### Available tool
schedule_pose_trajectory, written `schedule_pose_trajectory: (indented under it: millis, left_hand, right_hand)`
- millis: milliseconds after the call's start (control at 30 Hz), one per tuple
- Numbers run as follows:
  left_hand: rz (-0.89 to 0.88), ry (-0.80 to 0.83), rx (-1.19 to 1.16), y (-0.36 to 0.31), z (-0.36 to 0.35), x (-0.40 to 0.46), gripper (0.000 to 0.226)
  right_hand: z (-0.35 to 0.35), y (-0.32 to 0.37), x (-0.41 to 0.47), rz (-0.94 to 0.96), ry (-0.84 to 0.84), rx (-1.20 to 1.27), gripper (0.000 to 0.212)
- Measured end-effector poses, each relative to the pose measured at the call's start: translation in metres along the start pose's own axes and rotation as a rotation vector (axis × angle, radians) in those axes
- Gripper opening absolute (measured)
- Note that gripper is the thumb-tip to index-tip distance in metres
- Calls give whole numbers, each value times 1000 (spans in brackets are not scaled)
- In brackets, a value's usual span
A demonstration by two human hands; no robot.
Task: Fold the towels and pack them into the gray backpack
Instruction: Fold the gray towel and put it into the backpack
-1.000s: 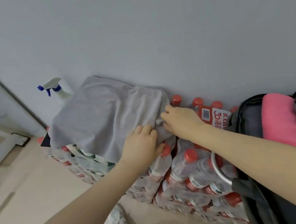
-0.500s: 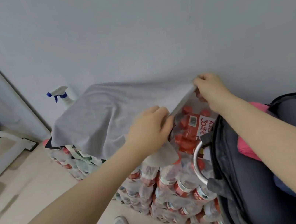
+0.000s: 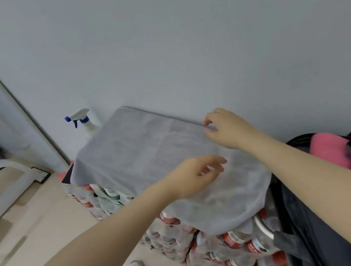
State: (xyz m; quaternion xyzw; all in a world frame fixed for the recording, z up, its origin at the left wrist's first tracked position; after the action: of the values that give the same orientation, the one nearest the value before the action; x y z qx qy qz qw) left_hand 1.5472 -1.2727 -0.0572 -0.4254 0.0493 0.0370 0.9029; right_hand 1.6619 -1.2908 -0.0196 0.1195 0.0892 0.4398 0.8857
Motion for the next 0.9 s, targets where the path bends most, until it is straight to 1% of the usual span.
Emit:
schedule_pose_trajectory:
  millis: [100, 200, 233, 300, 367, 400, 500, 633, 700, 733, 800, 833, 867, 900]
  left_hand:
    - [136, -288, -38, 57, 74, -23, 26]
    - [303, -573, -33, 125, 146, -62, 23]
    - [368, -640, -23, 150, 166, -75, 24]
    - [526, -690, 0, 205, 195, -95, 27]
    - [677, -613, -9, 256, 207, -104, 30]
    - [721, -554, -69, 275, 207, -105, 32]
    - [756, -355, -254, 307, 196, -101, 34]
    - [830, -117, -401, 339, 178, -91, 59]
    - [860, -54, -475, 352, 176, -88, 63]
    - [861, -46, -540, 358, 178, -87, 62]
    - [833, -19, -743, 362, 181, -86, 58]
    - [799, 4, -816, 361, 184, -85, 55]
    - [745, 11, -836, 358, 189, -82, 48]
    - [680, -28, -819, 353, 199, -77, 37]
  right_hand:
    - [-22, 66, 36, 166, 39, 89, 29]
    - [-41, 126, 76, 271, 51, 140, 27]
    - [-48, 145, 91, 293, 69, 137, 27]
    - [-65, 180, 120, 334, 123, 105, 28]
    - [-85, 209, 148, 359, 189, 71, 29]
    - [-94, 221, 161, 364, 218, 53, 30]
    - [-118, 243, 193, 331, 287, 19, 30]
    - [-132, 253, 221, 273, 336, -16, 30]
    - [-133, 251, 231, 278, 340, -121, 29]
    - [-132, 248, 235, 286, 336, -192, 29]
    - [-131, 244, 241, 287, 336, -286, 28]
    - [-132, 243, 244, 272, 343, -278, 28]
    - [-132, 244, 247, 258, 352, -231, 28]
    - [-132, 248, 251, 247, 363, -161, 29]
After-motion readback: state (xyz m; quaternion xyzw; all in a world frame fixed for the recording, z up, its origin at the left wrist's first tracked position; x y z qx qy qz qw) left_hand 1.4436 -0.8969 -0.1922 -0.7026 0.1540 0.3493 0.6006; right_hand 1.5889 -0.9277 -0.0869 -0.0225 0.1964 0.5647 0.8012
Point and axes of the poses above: each hand's wrist, its own x-axis towards the middle knuckle, its own z-axis out of the back of the hand, y = z × x, the point moved 7 cm from there along x, towards the middle knuckle, and after that the axes turned 2 degrees about x, right-handed, at the moved point
